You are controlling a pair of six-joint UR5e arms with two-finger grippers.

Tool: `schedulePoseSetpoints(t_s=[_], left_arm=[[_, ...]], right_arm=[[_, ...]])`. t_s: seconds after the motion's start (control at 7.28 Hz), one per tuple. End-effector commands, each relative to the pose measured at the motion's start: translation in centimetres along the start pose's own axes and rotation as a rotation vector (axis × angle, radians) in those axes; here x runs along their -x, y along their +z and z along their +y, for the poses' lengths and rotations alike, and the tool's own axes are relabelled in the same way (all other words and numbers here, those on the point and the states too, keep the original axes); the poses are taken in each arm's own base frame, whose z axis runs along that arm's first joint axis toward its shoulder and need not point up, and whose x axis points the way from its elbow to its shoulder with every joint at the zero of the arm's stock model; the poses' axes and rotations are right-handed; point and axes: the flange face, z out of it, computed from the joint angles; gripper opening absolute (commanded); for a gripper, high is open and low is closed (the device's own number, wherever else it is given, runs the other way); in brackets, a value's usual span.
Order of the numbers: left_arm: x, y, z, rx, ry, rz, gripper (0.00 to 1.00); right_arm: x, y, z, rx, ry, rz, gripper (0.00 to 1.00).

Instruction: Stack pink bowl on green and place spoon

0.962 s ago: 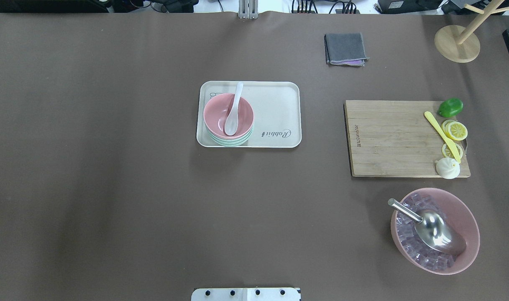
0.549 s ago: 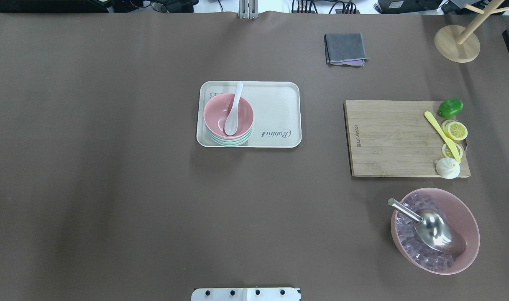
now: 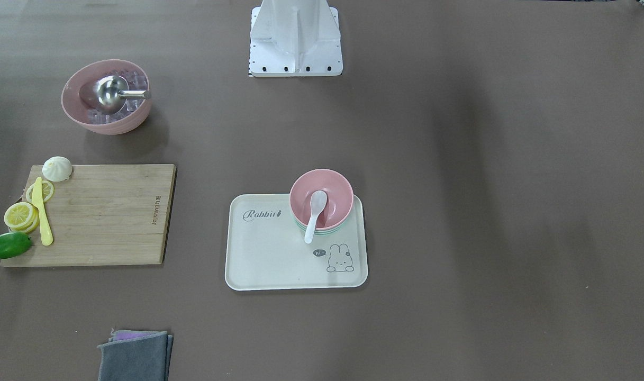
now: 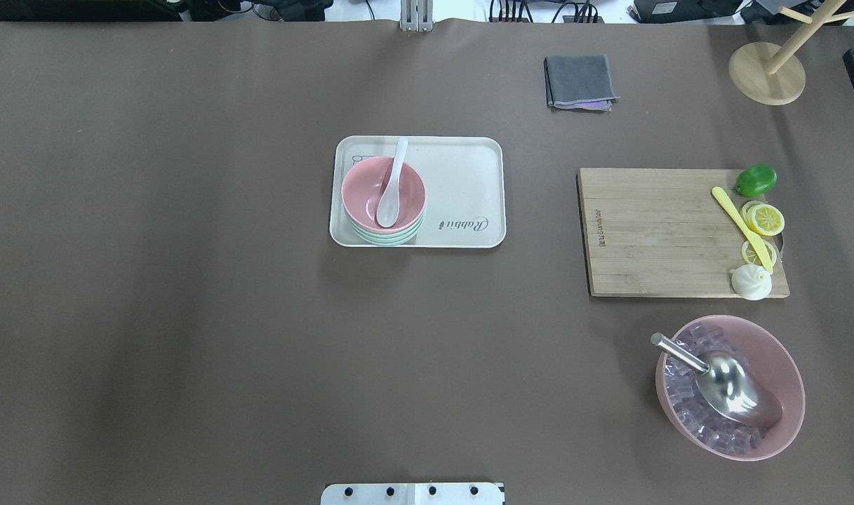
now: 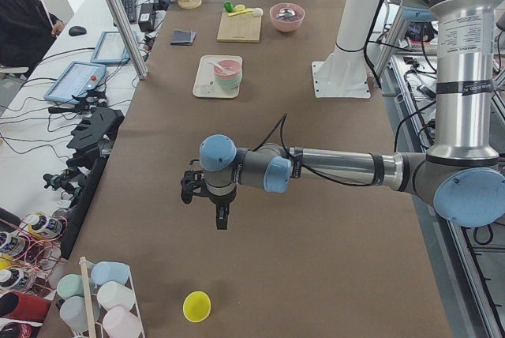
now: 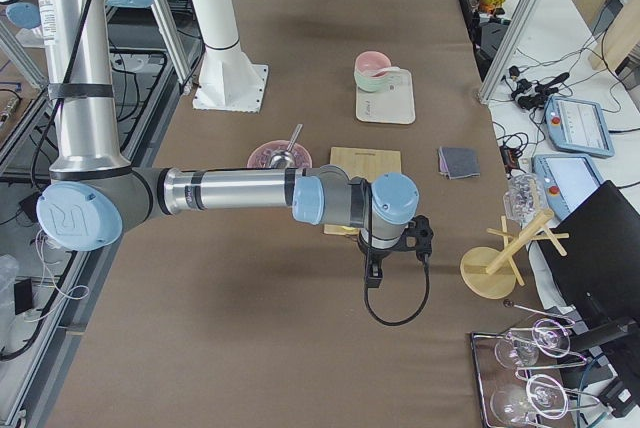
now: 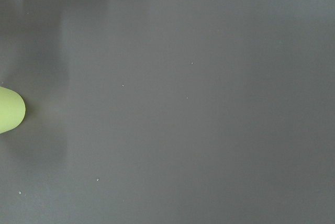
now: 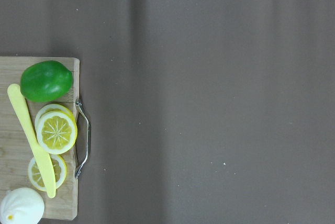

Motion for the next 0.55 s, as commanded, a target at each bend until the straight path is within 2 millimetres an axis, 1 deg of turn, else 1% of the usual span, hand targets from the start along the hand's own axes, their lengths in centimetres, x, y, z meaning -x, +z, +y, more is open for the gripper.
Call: schedulePoseSetpoints(t_s=[0.0,0.14,0.41], left_arm=[[-0.18,-0.49,0.08,-0.009,0.002,0.003,0.98],[-0.16,-0.52,0.39,-0.009,0.005,0.004,0.98],[0.15,-1.22,0.39,-0.022,-0.004,0.005,0.98]], right_arm=[[0.04,-0.03,-0.01,-0.001,-0.001,0.000,1.00],[0.04,-0.03,0.05,-0.001,-0.001,0.000,1.00],[0.21,-0.17,-0.02,-0.003,-0.003,-0.001,1.00]])
